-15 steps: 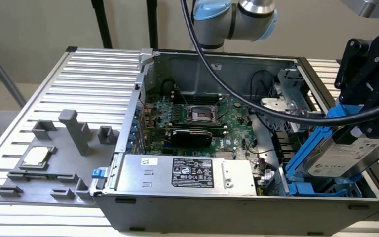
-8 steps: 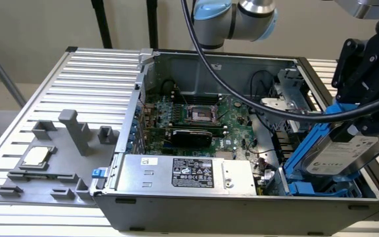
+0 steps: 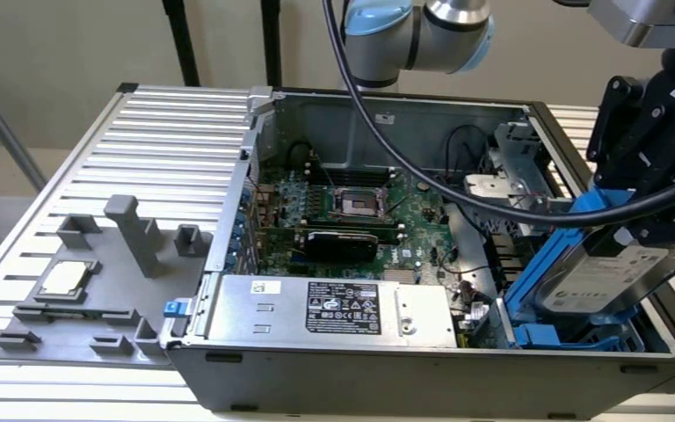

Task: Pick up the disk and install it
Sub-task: 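Pick up the disk, then insert the disk into the insertion slot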

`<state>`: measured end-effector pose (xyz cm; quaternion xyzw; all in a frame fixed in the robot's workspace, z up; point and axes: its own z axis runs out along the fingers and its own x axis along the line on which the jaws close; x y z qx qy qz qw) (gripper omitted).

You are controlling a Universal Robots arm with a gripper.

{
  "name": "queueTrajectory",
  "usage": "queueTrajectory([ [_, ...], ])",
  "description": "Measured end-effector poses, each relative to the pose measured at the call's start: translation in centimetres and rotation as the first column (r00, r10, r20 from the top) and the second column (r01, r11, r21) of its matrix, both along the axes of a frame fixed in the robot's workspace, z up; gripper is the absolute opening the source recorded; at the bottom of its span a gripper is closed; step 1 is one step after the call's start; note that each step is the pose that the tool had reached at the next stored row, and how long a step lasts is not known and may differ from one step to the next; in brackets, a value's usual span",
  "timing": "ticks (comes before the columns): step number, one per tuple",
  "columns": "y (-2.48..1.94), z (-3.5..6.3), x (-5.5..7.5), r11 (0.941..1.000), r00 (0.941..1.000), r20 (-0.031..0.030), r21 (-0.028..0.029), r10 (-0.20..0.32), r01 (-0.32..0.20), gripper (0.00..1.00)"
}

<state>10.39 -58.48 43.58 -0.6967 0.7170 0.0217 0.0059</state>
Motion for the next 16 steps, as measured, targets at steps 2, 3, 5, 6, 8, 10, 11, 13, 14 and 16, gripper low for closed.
queueTrajectory([
  [2,0.07,-0.15,0.0,1.0,1.0,0.0,-0.0002,0.003,-0.003,0.33],
  [3,0.1,-0.22,0.0,1.0,1.0,0.0,-0.0001,0.005,-0.005,0.33],
  [5,0.16,-0.36,0.0,0.9999,0.9999,-0.0003,0.0,0.01,-0.01,0.33],
  [6,0.17,-0.43,0.0,0.9999,0.9999,-0.0007,0.0001,0.013,-0.013,0.33],
  [8,0.18,-0.58,-0.01,0.9998,0.9998,-0.0016,0.0,0.018,-0.018,0.33],
  [10,0.19,-0.75,0.0,0.9998,0.9998,-0.0021,-0.0001,0.022,-0.022,0.33],
  [11,0.19,-0.81,0.0,0.9997,0.9997,-0.0023,-0.0001,0.024,-0.024,0.33],
  [13,0.18,-0.92,0.0,0.9996,0.9996,-0.0027,0.0,0.027,-0.027,0.33],
  [14,0.18,-0.94,0.0,0.9996,0.9996,-0.0028,-0.0001,0.028,-0.028,0.33],
  [16,0.18,-0.96,0.0,0.9996,0.9996,-0.0028,0.0001,0.028,-0.028,0.33],
])
